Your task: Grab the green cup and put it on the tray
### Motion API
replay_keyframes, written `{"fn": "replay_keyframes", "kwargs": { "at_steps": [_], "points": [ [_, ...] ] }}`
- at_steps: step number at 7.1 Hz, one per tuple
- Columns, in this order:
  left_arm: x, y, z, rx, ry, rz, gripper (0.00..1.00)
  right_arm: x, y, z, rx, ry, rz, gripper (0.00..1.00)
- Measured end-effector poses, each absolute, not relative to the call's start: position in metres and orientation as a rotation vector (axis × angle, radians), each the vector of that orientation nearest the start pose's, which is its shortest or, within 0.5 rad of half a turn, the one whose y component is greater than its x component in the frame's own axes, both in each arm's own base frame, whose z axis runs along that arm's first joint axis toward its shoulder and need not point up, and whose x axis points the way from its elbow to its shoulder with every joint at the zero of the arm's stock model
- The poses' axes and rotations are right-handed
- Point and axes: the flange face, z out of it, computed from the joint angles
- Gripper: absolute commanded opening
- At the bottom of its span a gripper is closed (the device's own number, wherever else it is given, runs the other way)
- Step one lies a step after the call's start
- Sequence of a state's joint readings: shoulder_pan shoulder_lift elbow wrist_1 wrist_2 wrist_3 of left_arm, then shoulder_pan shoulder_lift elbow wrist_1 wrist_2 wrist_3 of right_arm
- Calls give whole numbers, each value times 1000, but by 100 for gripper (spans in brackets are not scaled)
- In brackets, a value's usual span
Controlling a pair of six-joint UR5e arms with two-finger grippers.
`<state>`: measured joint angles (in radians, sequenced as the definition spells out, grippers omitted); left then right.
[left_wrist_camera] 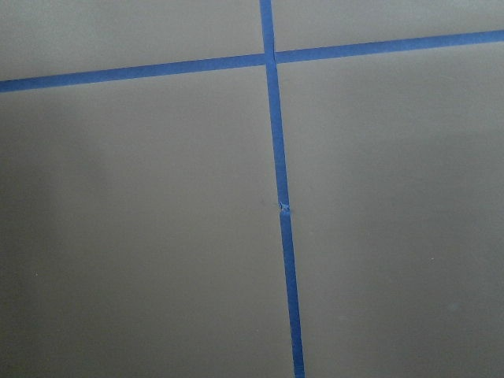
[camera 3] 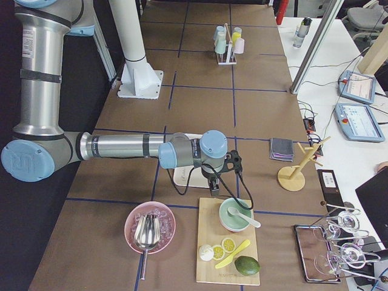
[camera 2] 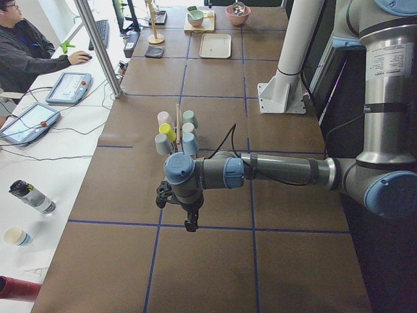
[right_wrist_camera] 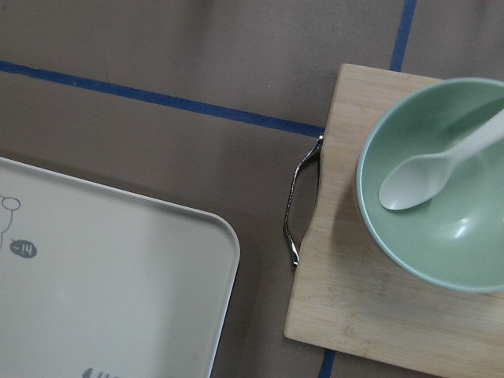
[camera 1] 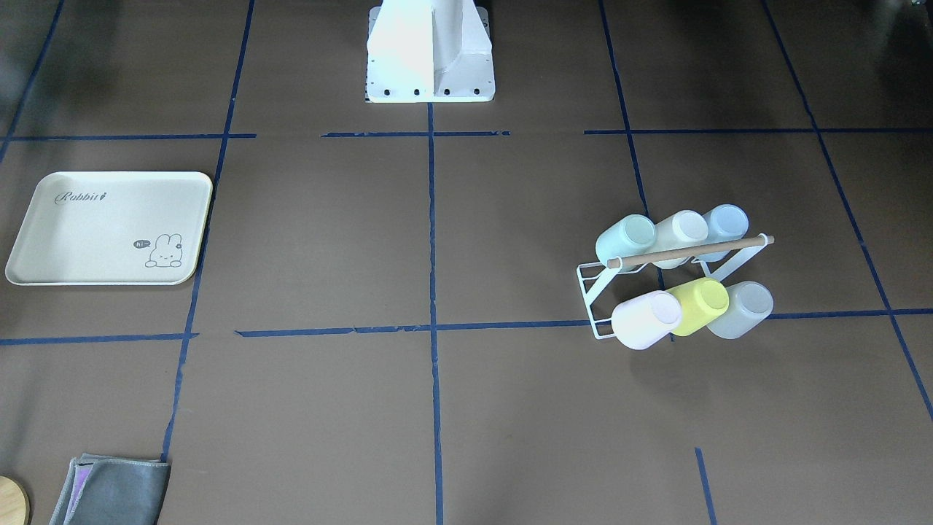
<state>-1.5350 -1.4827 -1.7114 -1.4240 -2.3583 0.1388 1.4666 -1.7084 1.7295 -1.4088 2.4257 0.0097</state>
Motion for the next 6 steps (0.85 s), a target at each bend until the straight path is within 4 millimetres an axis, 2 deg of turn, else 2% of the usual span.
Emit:
{"fn": "replay_keyframes", "kwargs": {
  "at_steps": [1,3,6],
  "points": [
    [-47,-449,646,-52,791,127,100,0,-441,628,120,-873,-121,99],
    [-47,-449,649,-56,792,126,100,-42,-435,641,129,-893,-38,96],
    [-46,-449,651,-57,792,128,100,-105,-415,674,147,-926,0,75]
  ]
}}
